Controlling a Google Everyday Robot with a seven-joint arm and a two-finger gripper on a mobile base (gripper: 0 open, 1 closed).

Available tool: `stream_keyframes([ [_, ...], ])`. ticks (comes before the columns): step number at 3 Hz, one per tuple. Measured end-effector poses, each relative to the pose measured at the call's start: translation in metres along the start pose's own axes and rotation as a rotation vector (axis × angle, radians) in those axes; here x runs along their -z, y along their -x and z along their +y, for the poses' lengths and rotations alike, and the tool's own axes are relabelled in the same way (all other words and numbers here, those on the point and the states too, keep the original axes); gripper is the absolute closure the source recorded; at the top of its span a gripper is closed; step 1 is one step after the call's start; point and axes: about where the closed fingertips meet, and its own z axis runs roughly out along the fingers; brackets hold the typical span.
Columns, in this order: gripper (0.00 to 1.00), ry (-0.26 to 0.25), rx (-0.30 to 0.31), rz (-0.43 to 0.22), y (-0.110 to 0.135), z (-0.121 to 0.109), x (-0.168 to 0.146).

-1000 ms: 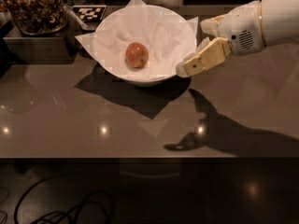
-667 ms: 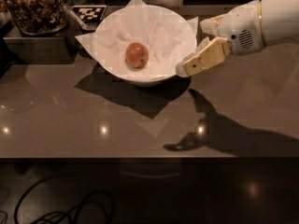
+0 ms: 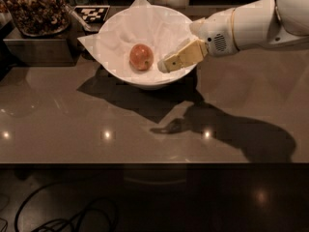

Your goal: Pick apple from white bowl

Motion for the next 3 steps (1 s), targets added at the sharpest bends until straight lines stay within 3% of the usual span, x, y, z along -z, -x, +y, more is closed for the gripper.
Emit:
stream_keyframes([
  [2, 0.0, -0.017, -0.028, 0.001, -0.006, -0.002, -0.003],
  [3, 0.0, -0.005, -0.05, 0.014, -0.007, -0.002, -0.026],
])
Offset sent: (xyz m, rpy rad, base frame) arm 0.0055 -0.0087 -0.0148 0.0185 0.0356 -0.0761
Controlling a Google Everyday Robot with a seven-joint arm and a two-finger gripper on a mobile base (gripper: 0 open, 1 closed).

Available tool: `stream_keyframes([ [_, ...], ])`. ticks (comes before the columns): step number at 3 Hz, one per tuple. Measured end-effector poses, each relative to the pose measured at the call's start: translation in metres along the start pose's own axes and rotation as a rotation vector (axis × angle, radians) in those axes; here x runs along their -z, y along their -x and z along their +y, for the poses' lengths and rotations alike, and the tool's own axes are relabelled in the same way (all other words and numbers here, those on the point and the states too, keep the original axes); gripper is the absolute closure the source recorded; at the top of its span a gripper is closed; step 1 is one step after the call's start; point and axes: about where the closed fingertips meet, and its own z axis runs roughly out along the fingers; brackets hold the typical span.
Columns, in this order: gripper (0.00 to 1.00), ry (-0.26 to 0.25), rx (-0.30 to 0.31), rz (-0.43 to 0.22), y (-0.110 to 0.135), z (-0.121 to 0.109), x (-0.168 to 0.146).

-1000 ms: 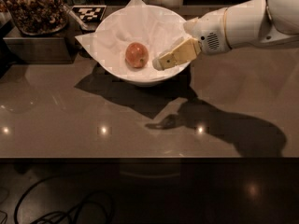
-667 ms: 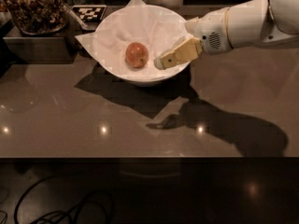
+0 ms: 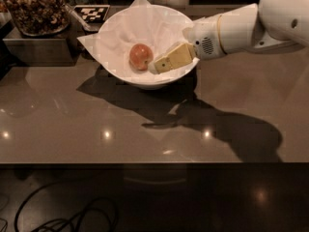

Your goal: Pick apple from white bowl

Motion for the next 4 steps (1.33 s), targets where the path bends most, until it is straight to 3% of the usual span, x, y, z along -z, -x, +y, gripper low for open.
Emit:
stream_keyframes([
  [1, 0.0, 0.044, 0.018, 0.0, 0.011, 0.004, -0.029],
  [2, 0.26, 0.047, 0.02, 0.0, 0.012, 0.005, -0.031],
  [4, 0.09, 0.041, 0.041, 0.008, 0.017, 0.002, -0.051],
])
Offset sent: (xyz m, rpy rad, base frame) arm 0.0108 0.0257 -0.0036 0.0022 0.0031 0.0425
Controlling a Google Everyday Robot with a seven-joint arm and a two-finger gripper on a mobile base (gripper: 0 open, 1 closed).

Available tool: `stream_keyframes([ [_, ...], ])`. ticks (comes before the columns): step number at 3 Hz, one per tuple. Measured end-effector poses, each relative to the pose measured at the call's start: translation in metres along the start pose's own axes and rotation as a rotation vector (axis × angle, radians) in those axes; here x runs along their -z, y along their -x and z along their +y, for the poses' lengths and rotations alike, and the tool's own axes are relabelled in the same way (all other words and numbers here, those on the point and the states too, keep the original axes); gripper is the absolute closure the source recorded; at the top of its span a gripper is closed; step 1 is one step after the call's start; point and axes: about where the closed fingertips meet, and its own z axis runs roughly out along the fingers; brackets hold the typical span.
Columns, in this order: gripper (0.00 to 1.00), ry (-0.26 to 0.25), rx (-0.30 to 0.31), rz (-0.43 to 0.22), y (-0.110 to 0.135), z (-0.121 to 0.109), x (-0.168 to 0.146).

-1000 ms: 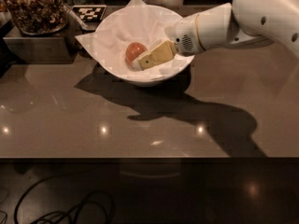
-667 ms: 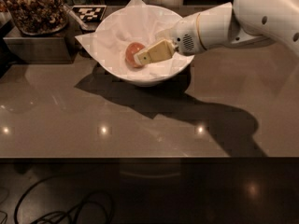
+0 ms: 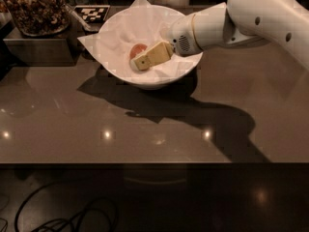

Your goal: Pick apple from white bowl

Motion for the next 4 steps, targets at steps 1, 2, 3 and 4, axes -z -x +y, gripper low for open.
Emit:
stream_keyframes([
  [1, 0.11, -0.015, 0.01, -0.002, 0.006, -0.006, -0.017],
  [2, 0.11, -0.038, 0.006, 0.016, 0.003, -0.018, -0.03],
  [3, 0.1, -0.074, -0.008, 0.033, -0.004, -0.034, -0.035],
  [4, 0.13, -0.155, -0.036, 0.034, -0.009, -0.041, -0.031],
])
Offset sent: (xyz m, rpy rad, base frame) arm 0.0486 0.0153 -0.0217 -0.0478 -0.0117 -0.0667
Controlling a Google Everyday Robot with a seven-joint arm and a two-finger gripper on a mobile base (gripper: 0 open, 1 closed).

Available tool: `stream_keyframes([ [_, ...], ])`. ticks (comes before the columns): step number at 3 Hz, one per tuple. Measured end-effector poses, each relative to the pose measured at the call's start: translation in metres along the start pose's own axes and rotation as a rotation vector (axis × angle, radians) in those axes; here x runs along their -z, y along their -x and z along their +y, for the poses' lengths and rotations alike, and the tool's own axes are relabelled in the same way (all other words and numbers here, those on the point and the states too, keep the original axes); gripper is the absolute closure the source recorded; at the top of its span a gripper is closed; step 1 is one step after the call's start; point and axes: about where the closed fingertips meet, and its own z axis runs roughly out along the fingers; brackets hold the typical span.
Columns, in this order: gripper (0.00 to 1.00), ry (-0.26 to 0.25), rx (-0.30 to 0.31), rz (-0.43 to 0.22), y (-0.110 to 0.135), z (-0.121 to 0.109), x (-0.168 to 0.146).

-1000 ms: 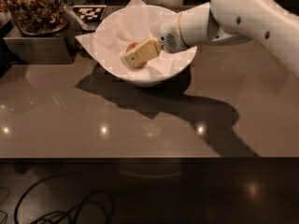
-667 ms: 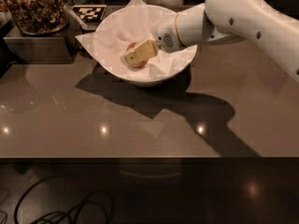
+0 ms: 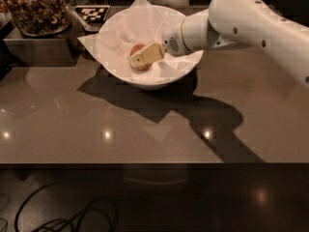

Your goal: Pick apple from white bowl

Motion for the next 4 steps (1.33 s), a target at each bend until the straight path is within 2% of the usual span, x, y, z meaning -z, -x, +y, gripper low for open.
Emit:
stream_keyframes([
  [1, 0.18, -0.002, -0.001, 0.0, 0.0, 0.0, 0.0],
  [2, 0.18, 0.001, -0.001, 0.001, 0.0, 0.001, -0.002],
  [3, 0.25, 0.032, 0.016, 0.013, 0.0, 0.009, -0.022],
  [4, 0.22, 0.041, 0.024, 0.02, 0.002, 0.009, -0.039],
])
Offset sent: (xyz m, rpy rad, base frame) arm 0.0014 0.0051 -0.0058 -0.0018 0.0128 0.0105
